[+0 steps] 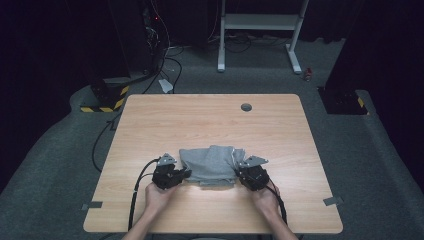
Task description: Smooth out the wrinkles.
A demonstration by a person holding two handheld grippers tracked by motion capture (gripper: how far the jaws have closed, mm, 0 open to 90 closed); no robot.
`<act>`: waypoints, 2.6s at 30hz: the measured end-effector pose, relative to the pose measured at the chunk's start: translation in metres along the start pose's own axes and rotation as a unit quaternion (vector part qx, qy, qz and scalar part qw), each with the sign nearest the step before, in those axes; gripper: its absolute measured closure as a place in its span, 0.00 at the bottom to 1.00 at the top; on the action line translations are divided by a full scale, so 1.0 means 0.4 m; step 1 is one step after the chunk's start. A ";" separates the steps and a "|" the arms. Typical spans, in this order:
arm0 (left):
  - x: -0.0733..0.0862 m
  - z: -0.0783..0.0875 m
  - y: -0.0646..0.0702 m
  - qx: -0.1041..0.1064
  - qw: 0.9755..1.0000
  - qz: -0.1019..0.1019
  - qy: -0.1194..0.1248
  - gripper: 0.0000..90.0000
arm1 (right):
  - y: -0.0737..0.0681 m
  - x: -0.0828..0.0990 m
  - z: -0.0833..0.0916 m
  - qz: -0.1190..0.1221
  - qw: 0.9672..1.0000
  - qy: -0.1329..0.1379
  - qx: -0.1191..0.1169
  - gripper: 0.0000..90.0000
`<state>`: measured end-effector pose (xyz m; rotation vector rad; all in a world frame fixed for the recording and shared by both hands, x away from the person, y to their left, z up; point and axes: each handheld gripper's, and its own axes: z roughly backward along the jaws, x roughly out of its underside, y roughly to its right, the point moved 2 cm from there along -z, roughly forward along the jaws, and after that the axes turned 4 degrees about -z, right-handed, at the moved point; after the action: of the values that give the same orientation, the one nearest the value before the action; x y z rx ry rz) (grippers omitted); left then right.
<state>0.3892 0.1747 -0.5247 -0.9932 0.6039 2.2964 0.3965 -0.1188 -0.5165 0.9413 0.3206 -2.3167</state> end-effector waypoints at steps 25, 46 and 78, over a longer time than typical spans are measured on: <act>-0.066 0.028 -0.022 -0.017 1.000 0.010 0.016 0.51 | 0.059 -0.060 0.039 -0.053 0.998 0.014 0.008 0.68; -0.207 -0.069 -0.121 -0.044 0.995 0.074 -0.052 0.48 | 0.108 -0.219 -0.056 -0.114 0.993 0.004 0.023 0.65; -0.117 0.069 -0.015 0.014 0.999 -0.002 0.050 0.95 | 0.035 -0.075 0.095 -0.048 0.993 0.097 -0.036 0.96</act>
<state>0.4055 0.1808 -0.4730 -1.0993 0.6717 2.2396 0.4012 -0.1328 -0.4684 1.1405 0.5363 -2.2858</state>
